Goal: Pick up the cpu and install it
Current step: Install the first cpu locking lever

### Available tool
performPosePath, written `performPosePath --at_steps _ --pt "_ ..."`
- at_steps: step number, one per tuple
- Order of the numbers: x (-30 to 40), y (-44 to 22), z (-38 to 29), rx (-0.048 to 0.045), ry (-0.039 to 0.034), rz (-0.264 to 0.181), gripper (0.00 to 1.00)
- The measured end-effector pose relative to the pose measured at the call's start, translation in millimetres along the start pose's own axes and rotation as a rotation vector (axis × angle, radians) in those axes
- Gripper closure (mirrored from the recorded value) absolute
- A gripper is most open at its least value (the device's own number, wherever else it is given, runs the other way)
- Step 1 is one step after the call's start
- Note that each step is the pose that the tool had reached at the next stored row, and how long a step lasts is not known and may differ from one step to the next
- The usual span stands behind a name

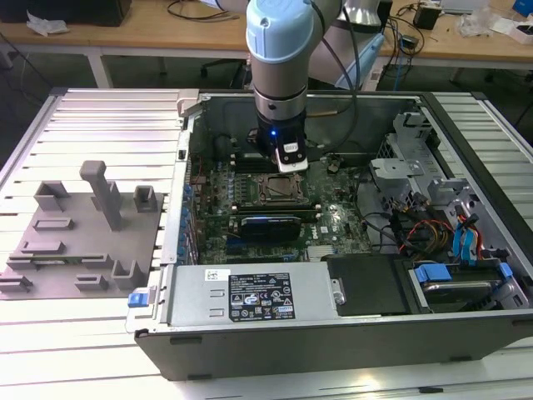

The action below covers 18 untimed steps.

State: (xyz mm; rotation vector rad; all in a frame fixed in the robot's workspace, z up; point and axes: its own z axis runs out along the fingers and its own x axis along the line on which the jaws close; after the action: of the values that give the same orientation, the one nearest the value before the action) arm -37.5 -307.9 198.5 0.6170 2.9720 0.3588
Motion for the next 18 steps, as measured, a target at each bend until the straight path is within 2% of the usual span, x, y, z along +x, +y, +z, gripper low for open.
performPosePath --at_steps 5,7,9,11,18 --pt "-0.5 -1.4 0.6 -0.0023 -0.0003 0.000 0.89" --pt "-0.6 -0.7 -1.7 -0.0042 0.0002 0.000 0.89" --pt "-0.8 0.8 -7.8 -0.0046 0.0001 0.000 0.89" --pt "-0.6 1.1 -9.2 -0.0056 -0.0013 0.000 0.89" --pt "7.4 -0.7 -10.1 -0.0123 -0.0098 -0.002 0.89"
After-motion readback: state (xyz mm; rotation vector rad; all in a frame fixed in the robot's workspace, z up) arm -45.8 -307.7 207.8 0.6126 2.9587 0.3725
